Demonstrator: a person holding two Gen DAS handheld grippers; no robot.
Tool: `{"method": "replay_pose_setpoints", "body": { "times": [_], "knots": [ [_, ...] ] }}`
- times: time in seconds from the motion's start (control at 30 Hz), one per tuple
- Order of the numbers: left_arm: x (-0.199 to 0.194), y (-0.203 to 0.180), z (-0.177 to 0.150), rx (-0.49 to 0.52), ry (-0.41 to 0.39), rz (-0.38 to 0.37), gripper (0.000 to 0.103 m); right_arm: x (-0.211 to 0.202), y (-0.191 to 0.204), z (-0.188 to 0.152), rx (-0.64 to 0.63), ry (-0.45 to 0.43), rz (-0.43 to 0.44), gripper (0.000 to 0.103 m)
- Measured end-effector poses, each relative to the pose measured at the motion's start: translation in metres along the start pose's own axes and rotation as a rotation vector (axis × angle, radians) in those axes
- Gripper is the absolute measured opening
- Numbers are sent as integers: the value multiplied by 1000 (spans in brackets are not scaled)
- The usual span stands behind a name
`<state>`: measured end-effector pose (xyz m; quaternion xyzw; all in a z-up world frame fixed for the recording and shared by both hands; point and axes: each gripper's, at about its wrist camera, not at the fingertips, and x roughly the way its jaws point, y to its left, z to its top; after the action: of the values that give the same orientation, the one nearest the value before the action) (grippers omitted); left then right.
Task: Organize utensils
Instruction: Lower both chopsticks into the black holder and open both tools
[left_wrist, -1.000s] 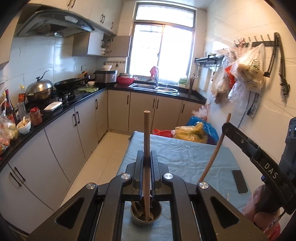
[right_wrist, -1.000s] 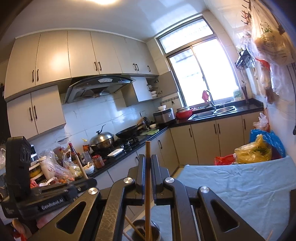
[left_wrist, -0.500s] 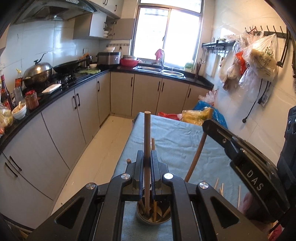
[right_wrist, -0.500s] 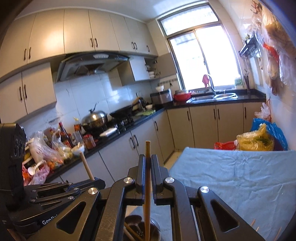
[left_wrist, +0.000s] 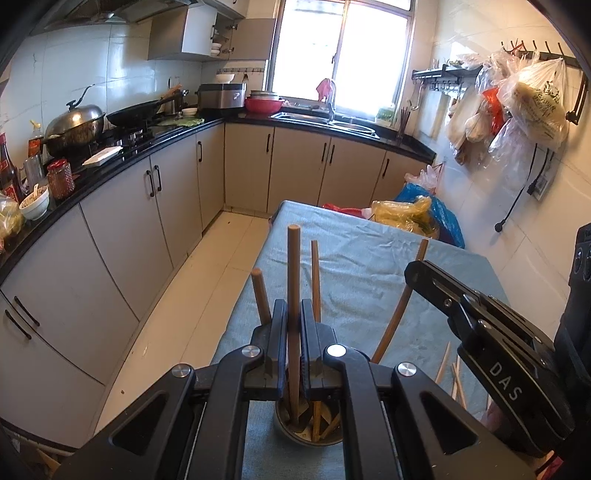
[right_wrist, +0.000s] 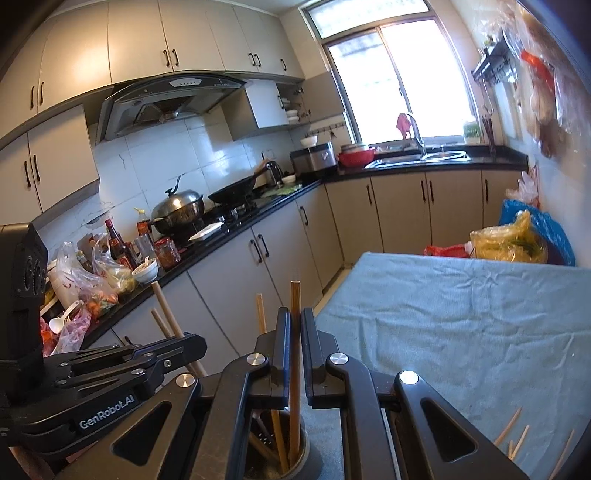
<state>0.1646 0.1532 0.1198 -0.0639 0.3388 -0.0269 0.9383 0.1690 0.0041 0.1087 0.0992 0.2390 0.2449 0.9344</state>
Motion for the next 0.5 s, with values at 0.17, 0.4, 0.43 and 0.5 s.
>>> {"method": "replay_pose_setpoints", "body": {
  "times": [0.17,0.4,0.43,0.5],
  "knots": [
    [-2,-1,-1,2,3,-4,6,1,-3,-2,19,30,18,7],
    [-9,-4,0,5,-3,-17,6,-6,-4,-1,31,38,38,14],
    [-10,-4,1,4,-5,-15,6,-8,-4,0,32,34,38,15],
    [-13,-4,1,3,-6,-17,6,-12,-4,1,34,29,43,16]
  ]
}}
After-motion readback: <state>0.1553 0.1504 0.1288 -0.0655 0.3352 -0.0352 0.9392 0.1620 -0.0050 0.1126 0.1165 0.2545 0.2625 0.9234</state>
